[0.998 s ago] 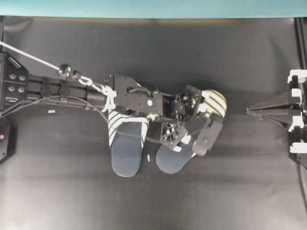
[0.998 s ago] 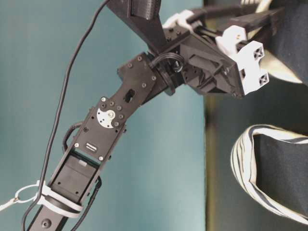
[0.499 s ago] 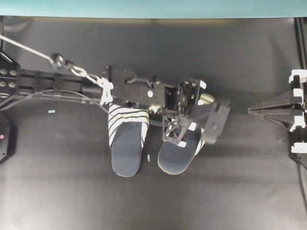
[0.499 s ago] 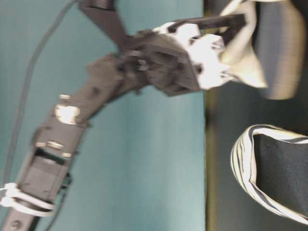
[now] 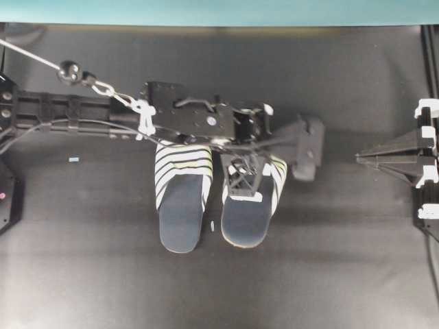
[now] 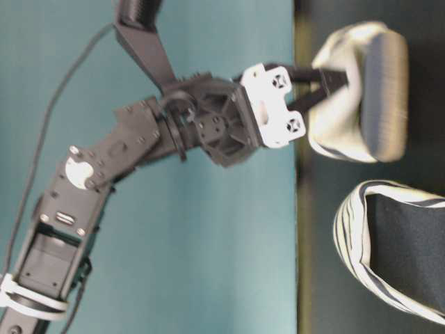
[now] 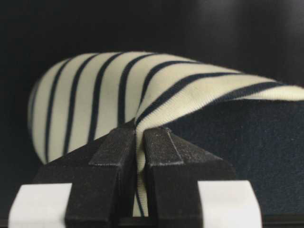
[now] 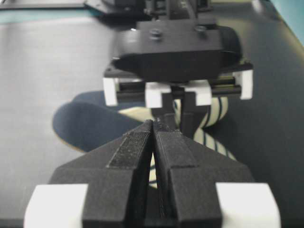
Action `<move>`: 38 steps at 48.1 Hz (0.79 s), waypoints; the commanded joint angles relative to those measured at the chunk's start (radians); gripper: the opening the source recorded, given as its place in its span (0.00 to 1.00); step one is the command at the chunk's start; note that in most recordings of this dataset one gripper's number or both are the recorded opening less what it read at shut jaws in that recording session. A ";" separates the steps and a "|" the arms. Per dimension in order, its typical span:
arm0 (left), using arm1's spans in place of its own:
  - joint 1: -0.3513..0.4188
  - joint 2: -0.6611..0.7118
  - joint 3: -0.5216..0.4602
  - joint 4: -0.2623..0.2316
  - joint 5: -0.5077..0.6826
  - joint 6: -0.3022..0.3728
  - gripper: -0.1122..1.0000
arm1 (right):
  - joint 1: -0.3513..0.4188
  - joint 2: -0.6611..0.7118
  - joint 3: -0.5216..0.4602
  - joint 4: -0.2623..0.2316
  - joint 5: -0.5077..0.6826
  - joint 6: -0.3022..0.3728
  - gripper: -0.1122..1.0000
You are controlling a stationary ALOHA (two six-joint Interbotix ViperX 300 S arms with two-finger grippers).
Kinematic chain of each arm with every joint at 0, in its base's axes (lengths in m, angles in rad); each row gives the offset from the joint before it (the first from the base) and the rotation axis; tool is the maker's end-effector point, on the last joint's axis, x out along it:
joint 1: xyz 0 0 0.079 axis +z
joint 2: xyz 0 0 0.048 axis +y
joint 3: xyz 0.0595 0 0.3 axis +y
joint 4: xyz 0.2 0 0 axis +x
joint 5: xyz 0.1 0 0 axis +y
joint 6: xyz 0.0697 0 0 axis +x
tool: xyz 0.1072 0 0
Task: Arrange the slippers with the left arm.
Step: 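Grasp the right slipper's heel rim and swing it parallel beside the left slipper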
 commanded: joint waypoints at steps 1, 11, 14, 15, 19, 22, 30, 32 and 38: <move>0.005 -0.023 0.037 0.002 -0.049 -0.015 0.11 | -0.005 0.003 -0.006 0.002 -0.012 0.003 0.10; 0.018 -0.020 0.112 0.002 -0.081 -0.038 0.11 | -0.005 0.003 -0.006 0.003 -0.017 0.003 0.10; 0.017 -0.021 0.124 0.002 -0.104 -0.067 0.11 | -0.005 0.003 -0.006 0.002 -0.018 0.003 0.10; 0.015 -0.021 0.126 0.002 -0.110 -0.078 0.11 | -0.005 0.003 -0.006 0.002 -0.017 0.003 0.10; 0.014 -0.023 0.133 0.002 -0.121 -0.112 0.11 | -0.006 0.003 -0.006 0.002 -0.017 0.003 0.10; 0.009 -0.023 0.137 0.002 -0.120 -0.133 0.11 | -0.006 0.003 -0.006 0.002 -0.017 0.003 0.10; -0.009 -0.023 0.138 0.002 -0.107 -0.169 0.11 | -0.005 0.002 -0.006 0.002 -0.017 0.003 0.10; -0.012 -0.023 0.138 0.002 -0.106 -0.179 0.11 | -0.006 0.003 -0.006 0.002 -0.017 0.003 0.10; -0.014 -0.023 0.138 0.002 -0.091 -0.230 0.11 | -0.005 0.002 -0.006 0.002 -0.017 0.003 0.10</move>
